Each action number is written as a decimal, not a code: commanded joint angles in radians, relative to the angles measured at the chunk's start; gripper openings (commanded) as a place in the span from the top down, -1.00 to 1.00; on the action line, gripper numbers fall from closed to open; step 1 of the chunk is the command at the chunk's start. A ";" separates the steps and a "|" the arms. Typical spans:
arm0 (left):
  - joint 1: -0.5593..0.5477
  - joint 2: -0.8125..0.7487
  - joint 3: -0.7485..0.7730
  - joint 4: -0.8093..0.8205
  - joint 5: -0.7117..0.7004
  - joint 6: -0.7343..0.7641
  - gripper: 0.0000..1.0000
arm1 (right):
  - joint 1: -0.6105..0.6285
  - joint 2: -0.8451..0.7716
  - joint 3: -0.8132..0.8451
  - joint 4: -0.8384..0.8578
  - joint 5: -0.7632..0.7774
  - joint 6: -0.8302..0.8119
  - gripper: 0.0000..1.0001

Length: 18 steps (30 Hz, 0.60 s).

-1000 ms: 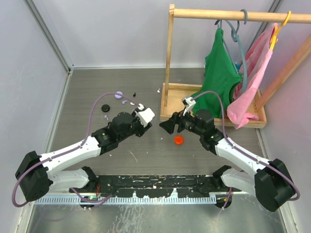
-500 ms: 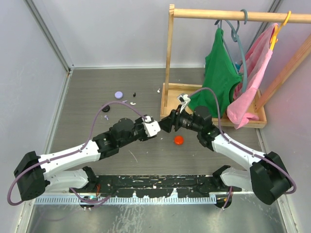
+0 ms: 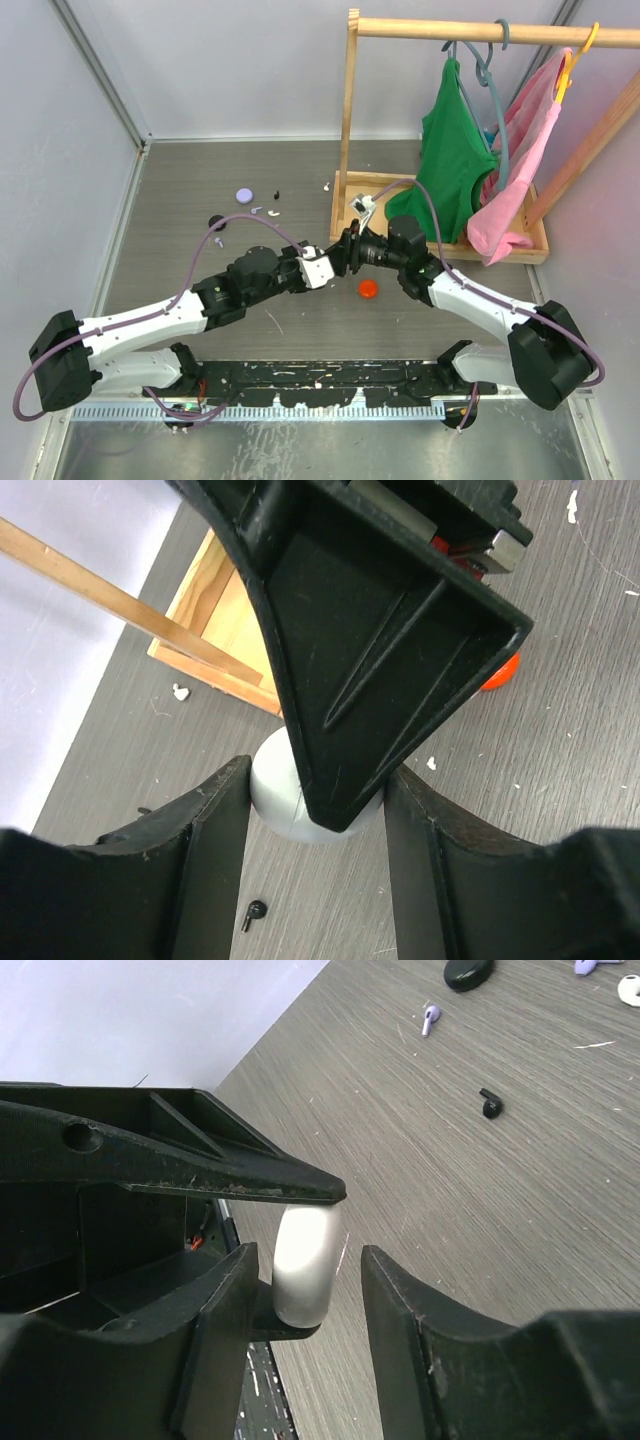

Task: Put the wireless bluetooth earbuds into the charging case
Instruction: Pick up the charging case at the center of the board.

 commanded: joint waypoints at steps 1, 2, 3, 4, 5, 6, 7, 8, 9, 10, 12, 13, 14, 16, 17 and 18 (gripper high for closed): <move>-0.009 -0.010 0.053 0.068 -0.006 0.022 0.11 | 0.013 0.010 0.056 0.026 -0.049 -0.023 0.02; -0.011 -0.013 0.055 0.064 -0.012 0.023 0.09 | 0.015 0.010 0.056 0.025 -0.056 -0.026 0.07; -0.012 -0.017 0.057 0.058 -0.014 0.022 0.08 | 0.014 0.007 0.056 0.021 -0.060 -0.031 0.12; -0.012 -0.023 0.057 0.054 -0.016 0.023 0.07 | 0.015 0.004 0.057 0.015 -0.064 -0.041 0.20; -0.011 -0.029 0.054 0.052 -0.019 0.023 0.05 | 0.014 -0.001 0.058 0.007 -0.064 -0.050 0.27; -0.012 -0.037 0.052 0.048 -0.021 0.021 0.02 | 0.014 -0.003 0.057 0.001 -0.065 -0.062 0.36; -0.012 -0.047 0.050 0.041 -0.021 0.020 -0.02 | 0.013 -0.007 0.057 -0.004 -0.065 -0.071 0.49; -0.011 -0.057 0.049 0.029 -0.020 0.018 -0.08 | 0.012 -0.010 0.058 -0.009 -0.062 -0.082 0.65; -0.012 -0.070 0.044 0.017 -0.015 0.014 -0.11 | 0.010 -0.014 0.058 -0.014 -0.058 -0.095 0.79; -0.012 -0.086 0.037 0.008 -0.011 0.011 -0.15 | 0.009 -0.020 0.057 -0.016 -0.057 -0.105 0.90; -0.012 -0.123 0.019 0.003 0.001 0.004 -0.22 | 0.004 -0.038 0.053 -0.013 -0.056 -0.131 0.97; -0.011 -0.144 0.009 0.002 0.010 -0.002 -0.26 | 0.001 -0.048 0.048 -0.007 -0.055 -0.143 0.98; -0.010 -0.162 0.002 -0.002 0.021 -0.007 -0.30 | 0.000 -0.062 0.042 0.004 -0.056 -0.153 0.98; -0.006 -0.193 -0.002 -0.019 0.048 -0.021 -0.34 | -0.006 -0.079 0.033 0.024 -0.068 -0.184 0.98; 0.001 -0.205 0.000 -0.033 0.070 -0.030 -0.35 | -0.007 -0.089 0.025 0.035 -0.074 -0.199 0.98; 0.009 -0.216 0.004 -0.056 0.097 -0.039 -0.35 | -0.008 -0.099 0.016 0.048 -0.075 -0.218 0.98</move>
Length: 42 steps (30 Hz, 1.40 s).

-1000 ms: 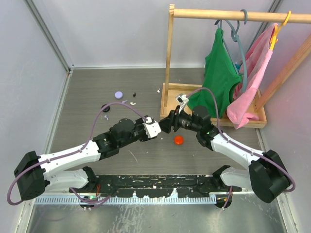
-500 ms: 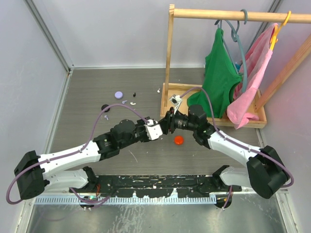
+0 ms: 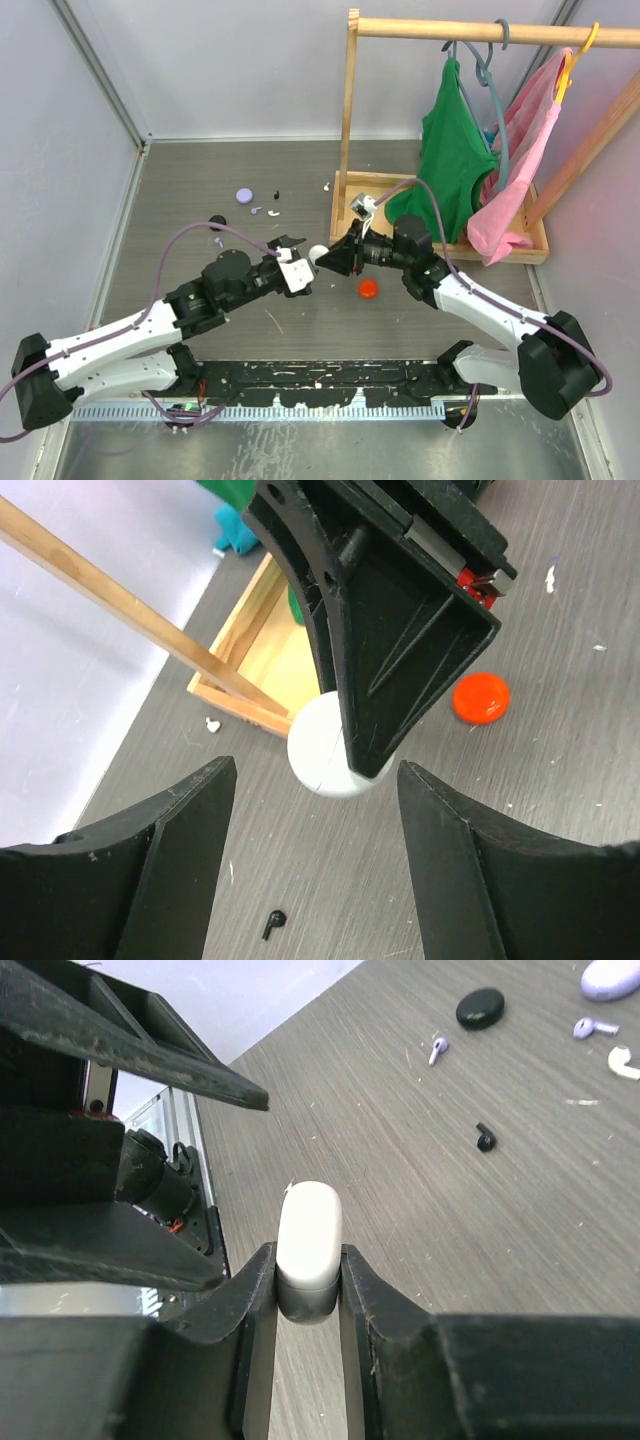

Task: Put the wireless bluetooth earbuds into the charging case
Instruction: Pick up the charging case at the center of the board.

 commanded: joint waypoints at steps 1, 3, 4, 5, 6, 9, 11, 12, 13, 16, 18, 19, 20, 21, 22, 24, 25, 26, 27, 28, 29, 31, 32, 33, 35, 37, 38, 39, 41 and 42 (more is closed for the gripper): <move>0.025 -0.069 0.014 -0.021 0.106 -0.048 -0.35 | -0.008 -0.077 -0.012 0.091 -0.029 -0.107 0.98; 0.041 -0.086 0.019 -0.038 0.152 -0.065 -0.35 | -0.008 -0.098 -0.025 0.113 -0.056 -0.148 0.98; 0.049 -0.091 0.018 -0.041 0.173 -0.071 -0.35 | -0.008 -0.110 -0.037 0.136 -0.062 -0.167 0.98; 0.063 -0.094 0.018 -0.042 0.209 -0.081 -0.36 | -0.008 -0.121 -0.051 0.155 -0.067 -0.184 0.98; 0.074 -0.097 0.021 -0.047 0.243 -0.091 -0.36 | -0.008 -0.135 -0.065 0.173 -0.068 -0.200 0.98; 0.115 -0.096 0.035 -0.044 0.328 -0.131 -0.36 | -0.008 -0.172 -0.105 0.216 -0.073 -0.249 0.98; 0.142 -0.091 0.044 -0.036 0.376 -0.155 -0.35 | -0.008 -0.187 -0.128 0.236 -0.084 -0.282 0.98; 0.155 -0.087 0.047 -0.031 0.401 -0.169 -0.34 | -0.008 -0.191 -0.133 0.242 -0.094 -0.296 0.98; 0.167 -0.083 0.053 -0.026 0.429 -0.182 -0.32 | -0.008 -0.192 -0.140 0.248 -0.100 -0.306 0.98; 0.205 -0.065 0.065 -0.004 0.497 -0.226 -0.27 | -0.008 -0.190 -0.151 0.266 -0.135 -0.324 0.98; 0.226 -0.052 0.073 0.008 0.542 -0.254 -0.23 | -0.007 -0.184 -0.156 0.283 -0.156 -0.327 0.98; 0.238 -0.043 0.080 0.011 0.564 -0.267 -0.21 | -0.007 -0.182 -0.158 0.291 -0.162 -0.328 0.98; 0.247 -0.032 0.086 0.015 0.590 -0.280 -0.19 | -0.006 -0.179 -0.160 0.297 -0.166 -0.328 0.98; 0.255 -0.015 0.094 0.013 0.609 -0.295 -0.16 | -0.006 -0.176 -0.160 0.299 -0.169 -0.328 0.98; 0.260 -0.009 0.100 0.009 0.624 -0.300 -0.13 | -0.006 -0.177 -0.160 0.299 -0.170 -0.330 0.98; 0.268 0.017 0.112 -0.003 0.655 -0.311 -0.11 | -0.006 -0.180 -0.161 0.300 -0.172 -0.336 0.98; 0.269 0.028 0.116 -0.004 0.661 -0.317 -0.11 | -0.007 -0.181 -0.163 0.303 -0.175 -0.338 0.98; 0.270 0.037 0.120 -0.003 0.667 -0.322 -0.11 | -0.005 -0.183 -0.164 0.305 -0.178 -0.340 0.98; 0.271 0.045 0.124 0.000 0.672 -0.329 -0.11 | -0.004 -0.182 -0.163 0.307 -0.182 -0.343 0.98; 0.273 0.054 0.129 0.004 0.681 -0.335 -0.10 | -0.003 -0.180 -0.163 0.308 -0.188 -0.345 0.98; 0.277 0.060 0.134 0.006 0.691 -0.341 -0.08 | -0.001 -0.179 -0.161 0.308 -0.191 -0.346 0.98; 0.282 0.071 0.141 0.013 0.711 -0.354 -0.02 | 0.002 -0.180 -0.162 0.309 -0.201 -0.350 0.98; 0.287 0.075 0.145 0.016 0.726 -0.361 0.01 | 0.004 -0.180 -0.163 0.310 -0.201 -0.352 0.98; 0.289 0.079 0.148 0.017 0.737 -0.369 0.05 | 0.005 -0.181 -0.164 0.310 -0.201 -0.353 0.98; 0.291 0.085 0.153 0.020 0.756 -0.380 0.12 | 0.007 -0.183 -0.167 0.310 -0.198 -0.359 0.97; 0.292 0.088 0.155 0.018 0.772 -0.388 0.18 | 0.009 -0.182 -0.166 0.310 -0.192 -0.363 0.93; 0.293 0.089 0.156 0.018 0.777 -0.391 0.21 | 0.010 -0.183 -0.165 0.310 -0.191 -0.365 0.93; 0.293 0.090 0.158 0.017 0.783 -0.394 0.23 | 0.011 -0.182 -0.163 0.310 -0.190 -0.366 0.91; 0.292 0.094 0.160 0.015 0.795 -0.401 0.24 | 0.012 -0.180 -0.161 0.310 -0.186 -0.370 0.90; 0.293 0.097 0.163 0.009 0.804 -0.403 0.25 | 0.012 -0.179 -0.160 0.310 -0.184 -0.371 0.89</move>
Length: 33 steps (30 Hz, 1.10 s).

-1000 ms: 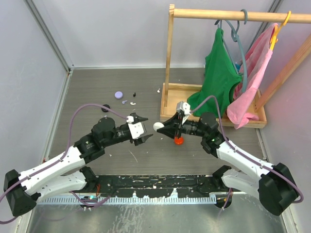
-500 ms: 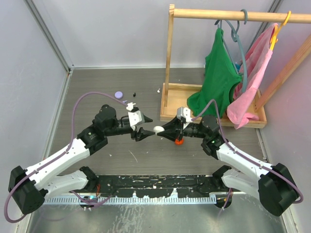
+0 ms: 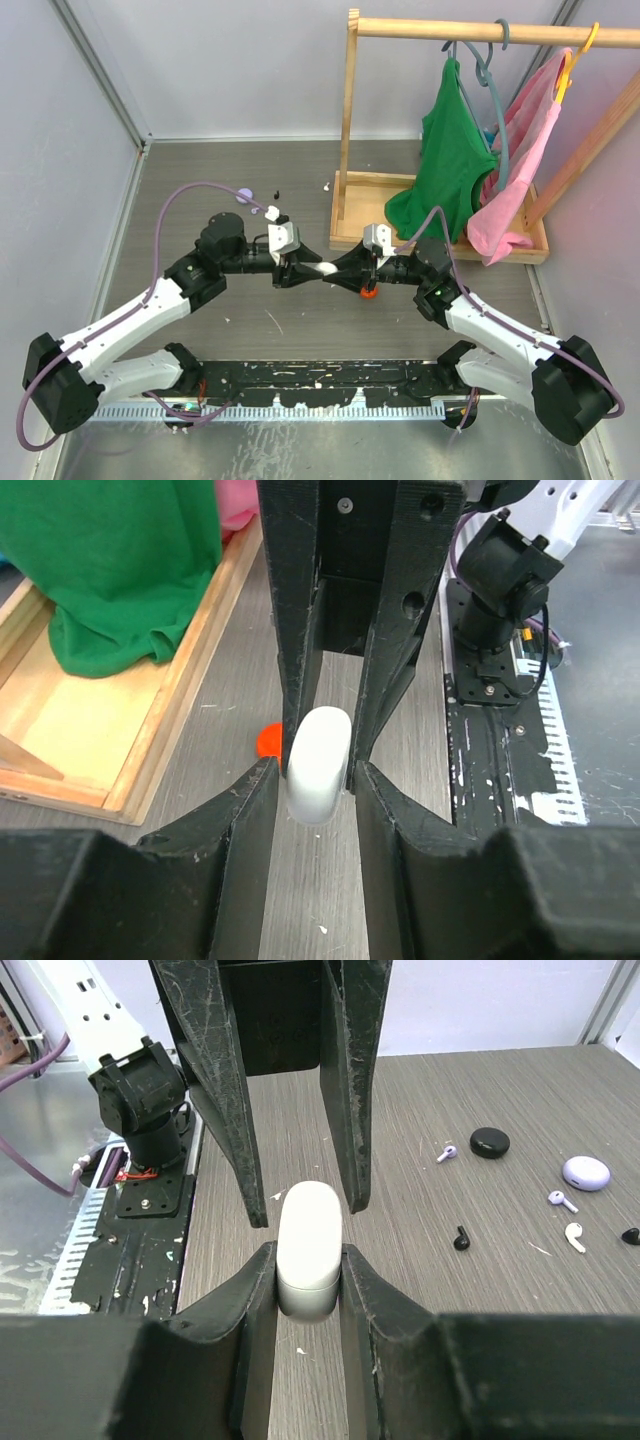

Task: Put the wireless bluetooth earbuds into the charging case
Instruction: Pick up the charging case at the center of the board.

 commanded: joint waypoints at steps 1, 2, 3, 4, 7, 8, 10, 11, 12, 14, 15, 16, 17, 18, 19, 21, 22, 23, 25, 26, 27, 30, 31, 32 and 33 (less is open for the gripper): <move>0.004 0.007 0.056 0.041 0.068 -0.031 0.25 | 0.007 -0.006 0.011 0.065 0.003 -0.024 0.89; 0.004 0.010 0.060 0.034 0.072 -0.032 0.25 | 0.007 -0.007 0.011 0.065 0.005 -0.025 0.88; 0.005 0.016 0.062 0.026 0.075 -0.035 0.27 | 0.007 -0.008 0.011 0.065 0.009 -0.026 0.86; 0.005 0.022 0.065 0.022 0.078 -0.038 0.30 | 0.008 -0.008 0.011 0.065 0.013 -0.026 0.85; 0.005 0.036 0.071 0.017 0.086 -0.050 0.39 | 0.009 -0.010 0.011 0.065 0.021 -0.027 0.81; 0.005 0.042 0.073 0.012 0.092 -0.051 0.42 | 0.009 -0.012 0.011 0.065 0.022 -0.029 0.80; 0.005 0.052 0.085 -0.003 0.102 -0.053 0.47 | 0.009 -0.011 0.011 0.065 0.024 -0.033 0.79; 0.005 0.058 0.093 -0.012 0.105 -0.053 0.48 | 0.009 -0.012 0.011 0.065 0.028 -0.034 0.78; 0.005 0.062 0.098 -0.019 0.109 -0.054 0.49 | 0.009 -0.013 0.011 0.065 0.029 -0.036 0.77; 0.006 0.071 0.105 -0.029 0.116 -0.059 0.47 | 0.009 -0.015 0.011 0.065 0.038 -0.038 0.75; 0.005 0.077 0.109 -0.032 0.118 -0.061 0.46 | 0.008 -0.015 0.010 0.066 0.043 -0.040 0.73; 0.006 0.081 0.111 -0.035 0.121 -0.063 0.44 | 0.008 -0.016 0.010 0.066 0.049 -0.043 0.72; 0.006 0.086 0.113 -0.039 0.121 -0.065 0.43 | 0.009 -0.019 0.008 0.066 0.056 -0.044 0.70; 0.006 0.088 0.115 -0.043 0.121 -0.065 0.43 | 0.009 -0.021 0.007 0.066 0.061 -0.047 0.69; 0.005 0.091 0.115 -0.046 0.121 -0.066 0.42 | 0.009 -0.023 0.006 0.066 0.067 -0.049 0.67; 0.006 0.095 0.117 -0.049 0.123 -0.069 0.40 | 0.009 -0.030 0.004 0.069 0.073 -0.051 0.65; 0.005 0.095 0.119 -0.049 0.122 -0.070 0.38 | 0.008 -0.031 0.002 0.070 0.076 -0.052 0.64; 0.005 0.095 0.119 -0.051 0.122 -0.070 0.37 | 0.008 -0.033 0.000 0.071 0.079 -0.052 0.64; 0.006 0.097 0.119 -0.055 0.122 -0.068 0.35 | 0.009 -0.035 0.000 0.071 0.084 -0.051 0.63; 0.005 0.096 0.119 -0.057 0.121 -0.067 0.35 | 0.009 -0.035 -0.001 0.071 0.086 -0.051 0.63; 0.004 0.096 0.121 -0.061 0.121 -0.065 0.35 | 0.008 -0.035 -0.002 0.073 0.089 -0.053 0.63; 0.005 0.095 0.119 -0.076 0.115 -0.057 0.29 | 0.009 -0.037 -0.001 0.073 0.095 -0.052 0.62; 0.006 0.092 0.119 -0.080 0.110 -0.054 0.28 | 0.009 -0.037 -0.001 0.073 0.095 -0.052 0.62; 0.005 0.088 0.117 -0.084 0.108 -0.052 0.26 | 0.008 -0.038 -0.002 0.073 0.095 -0.051 0.62; 0.005 0.082 0.116 -0.085 0.107 -0.051 0.25 | 0.008 -0.039 -0.003 0.073 0.095 -0.050 0.61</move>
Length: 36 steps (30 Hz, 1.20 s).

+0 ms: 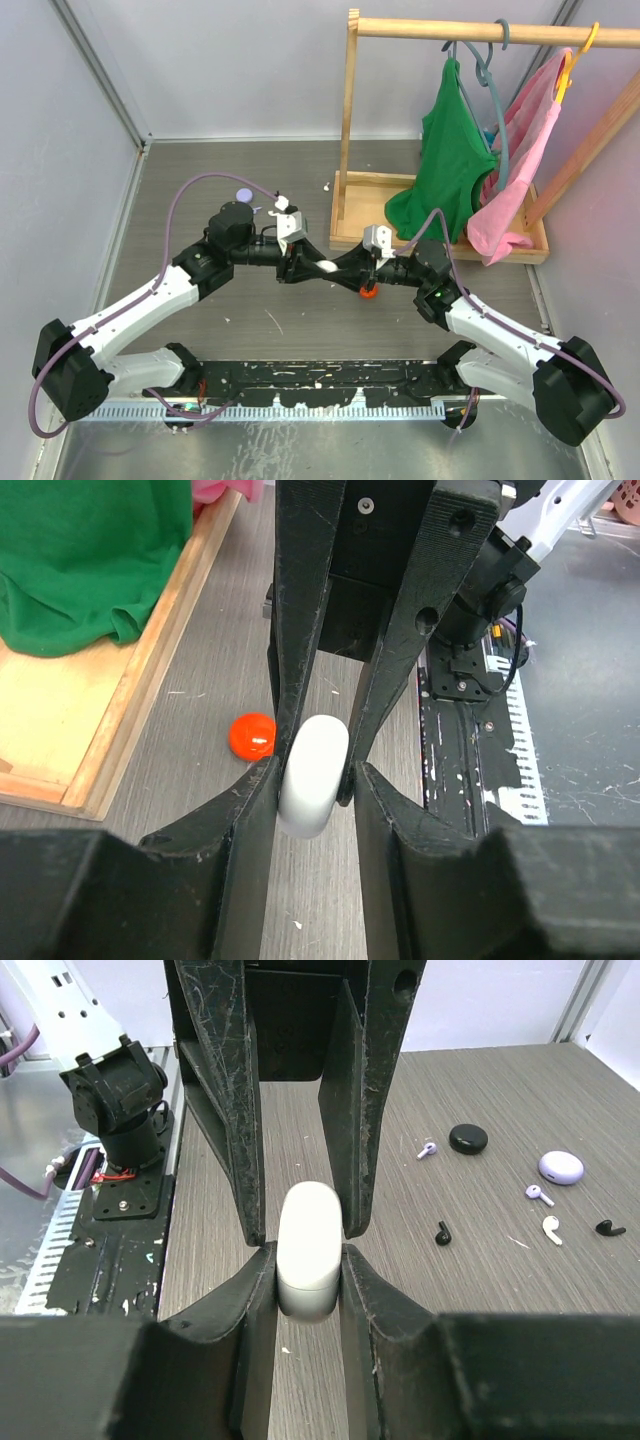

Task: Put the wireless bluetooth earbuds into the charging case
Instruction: Pick up the charging case at the center of the board.

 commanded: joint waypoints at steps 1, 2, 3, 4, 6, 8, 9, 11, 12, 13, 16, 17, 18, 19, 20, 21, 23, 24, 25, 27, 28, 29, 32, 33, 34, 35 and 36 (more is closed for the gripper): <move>-0.010 -0.020 0.034 -0.021 0.029 0.001 0.25 | 0.003 -0.029 0.009 0.076 0.040 -0.020 0.61; -0.010 -0.024 0.031 -0.022 0.029 0.003 0.25 | 0.003 -0.030 0.008 0.078 0.038 -0.018 0.61; -0.010 -0.026 0.030 -0.024 0.028 0.006 0.26 | 0.003 -0.031 0.007 0.080 0.038 -0.017 0.61; -0.010 -0.025 0.029 -0.028 0.027 0.010 0.31 | 0.002 -0.031 0.006 0.084 0.038 -0.016 0.61; -0.009 -0.024 0.029 -0.033 0.027 0.012 0.42 | 0.003 -0.032 0.004 0.087 0.034 -0.014 0.59; -0.009 -0.020 0.033 -0.036 0.037 0.012 0.54 | 0.003 -0.031 0.004 0.089 0.029 -0.013 0.55; -0.010 -0.020 0.036 -0.038 0.040 0.012 0.61 | 0.003 -0.032 0.004 0.089 0.027 -0.014 0.52; -0.009 -0.022 0.039 -0.042 0.042 0.013 0.75 | 0.003 -0.033 0.000 0.089 0.024 -0.017 0.44; -0.009 -0.026 0.042 -0.042 0.043 0.014 0.81 | 0.003 -0.036 -0.004 0.088 0.028 -0.019 0.38; -0.009 -0.030 0.041 -0.042 0.044 0.014 0.85 | 0.003 -0.037 -0.007 0.088 0.031 -0.021 0.32; -0.008 -0.046 0.036 -0.035 0.040 0.014 0.90 | 0.002 -0.040 -0.014 0.082 0.044 -0.023 0.16; -0.008 -0.053 0.033 -0.032 0.037 0.013 0.91 | 0.002 -0.041 -0.013 0.072 0.052 -0.028 0.11; -0.009 -0.058 0.030 -0.028 0.035 0.012 0.92 | 0.003 -0.044 -0.013 0.062 0.056 -0.032 0.07; -0.010 -0.063 0.028 -0.024 0.033 0.012 0.92 | 0.003 -0.047 -0.014 0.055 0.059 -0.035 0.02; -0.010 -0.069 0.024 -0.019 0.031 0.011 0.93 | 0.003 -0.047 -0.014 0.051 0.062 -0.037 0.00; -0.009 -0.075 0.021 -0.015 0.029 0.010 0.93 | 0.002 -0.049 -0.015 0.049 0.061 -0.036 -0.02; -0.010 -0.083 0.017 -0.003 0.025 0.007 0.93 | 0.002 -0.046 -0.016 0.052 0.058 -0.035 -0.03; -0.009 -0.086 0.014 0.002 0.024 0.005 0.93 | 0.003 -0.043 -0.017 0.055 0.053 -0.031 -0.03; -0.010 -0.088 0.013 0.006 0.023 0.002 0.93 | 0.003 -0.040 -0.015 0.059 0.048 -0.027 -0.03; -0.009 -0.091 0.013 0.010 0.020 -0.001 0.93 | 0.003 -0.032 -0.014 0.066 0.034 -0.017 -0.02; -0.009 -0.093 0.011 0.011 0.018 -0.002 0.93 | 0.003 -0.027 -0.013 0.074 0.026 -0.006 -0.02; -0.009 -0.094 0.010 0.012 0.017 -0.002 0.93 | 0.003 -0.023 -0.014 0.083 0.019 0.001 0.01; -0.009 -0.094 0.012 0.019 0.020 -0.009 0.93 | 0.002 -0.018 -0.016 0.106 0.000 0.012 0.07; -0.009 -0.093 0.011 0.021 0.020 -0.010 0.93 | 0.003 -0.017 -0.016 0.113 -0.006 0.013 0.08; -0.009 -0.091 0.011 0.022 0.022 -0.013 0.93 | 0.003 -0.016 -0.017 0.119 -0.015 0.017 0.10; -0.010 -0.089 0.011 0.024 0.022 -0.015 0.93 | 0.003 -0.016 -0.017 0.128 -0.019 0.021 0.12; -0.009 -0.088 0.010 0.028 0.024 -0.019 0.93 | 0.002 -0.017 -0.017 0.133 -0.024 0.024 0.14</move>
